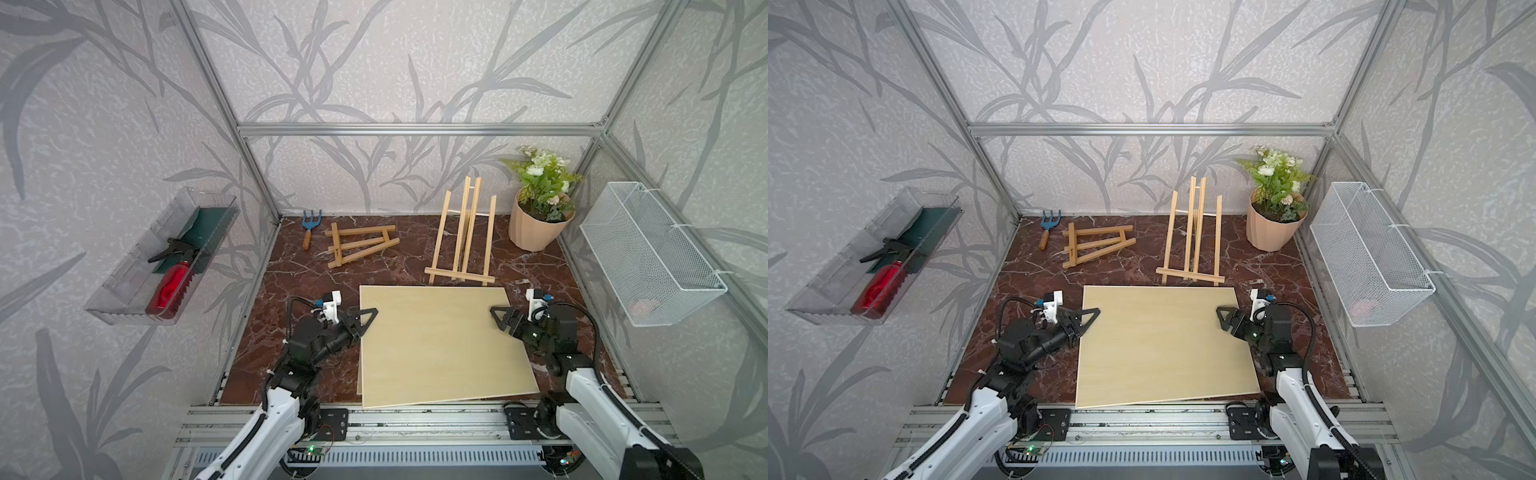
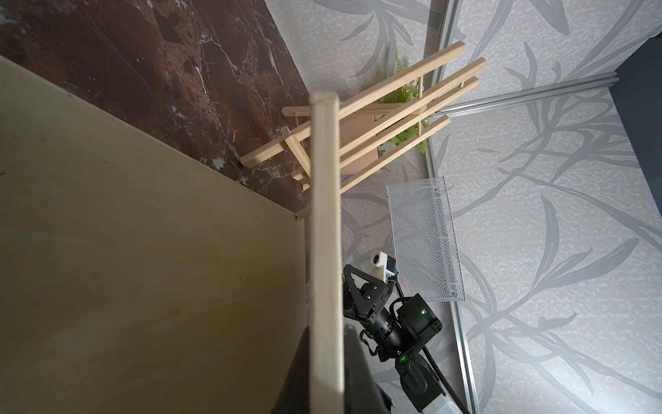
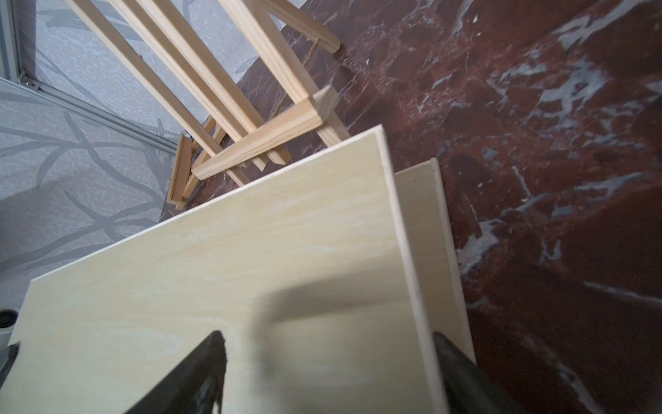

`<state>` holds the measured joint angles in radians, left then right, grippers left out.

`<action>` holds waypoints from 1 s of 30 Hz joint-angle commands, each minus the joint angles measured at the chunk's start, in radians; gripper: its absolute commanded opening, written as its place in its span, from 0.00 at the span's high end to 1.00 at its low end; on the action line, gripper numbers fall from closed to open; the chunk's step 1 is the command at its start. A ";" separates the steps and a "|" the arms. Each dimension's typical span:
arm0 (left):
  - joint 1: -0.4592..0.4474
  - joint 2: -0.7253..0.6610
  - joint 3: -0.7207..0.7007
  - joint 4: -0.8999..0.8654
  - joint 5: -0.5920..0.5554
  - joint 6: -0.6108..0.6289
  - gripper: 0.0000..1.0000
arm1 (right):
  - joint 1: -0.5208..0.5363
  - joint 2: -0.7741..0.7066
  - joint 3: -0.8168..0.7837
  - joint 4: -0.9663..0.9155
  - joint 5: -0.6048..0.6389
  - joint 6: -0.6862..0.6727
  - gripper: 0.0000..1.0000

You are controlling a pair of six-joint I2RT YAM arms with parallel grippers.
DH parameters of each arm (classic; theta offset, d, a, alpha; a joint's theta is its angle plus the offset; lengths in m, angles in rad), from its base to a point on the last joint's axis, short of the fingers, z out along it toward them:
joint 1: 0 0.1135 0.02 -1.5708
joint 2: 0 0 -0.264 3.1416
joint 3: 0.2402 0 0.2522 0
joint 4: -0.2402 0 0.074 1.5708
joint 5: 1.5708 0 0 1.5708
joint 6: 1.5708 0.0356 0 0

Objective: Disassemble the easel
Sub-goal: Move the easel to the center of the board.

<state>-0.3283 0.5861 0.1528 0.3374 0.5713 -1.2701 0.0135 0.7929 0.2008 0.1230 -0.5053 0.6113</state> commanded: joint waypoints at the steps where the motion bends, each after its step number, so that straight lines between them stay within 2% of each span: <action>1: -0.041 -0.003 -0.041 -0.120 -0.054 0.027 1.00 | 0.071 -0.075 0.027 0.016 -0.254 0.056 0.11; 8: -0.049 0.035 -0.055 -0.103 -0.086 0.012 1.00 | 0.082 -0.090 0.027 -0.061 -0.230 0.033 0.10; 15: -0.049 0.150 -0.048 -0.019 -0.139 0.040 1.00 | 0.095 0.004 0.061 -0.055 -0.202 0.032 0.10; 22: -0.047 0.373 0.024 0.131 -0.110 0.102 1.00 | 0.103 0.160 0.111 0.015 -0.199 0.036 0.08; 28: -0.036 0.570 0.027 0.290 -0.097 0.107 1.00 | 0.105 0.221 0.138 0.019 -0.182 0.035 0.00; 30: -0.025 0.629 0.029 0.339 -0.083 0.104 1.00 | 0.105 0.229 0.142 0.018 -0.178 0.034 0.01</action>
<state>-0.3294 1.1305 0.1753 0.6796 0.6094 -1.2984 0.0479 1.0336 0.2672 0.0475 -0.3519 0.5331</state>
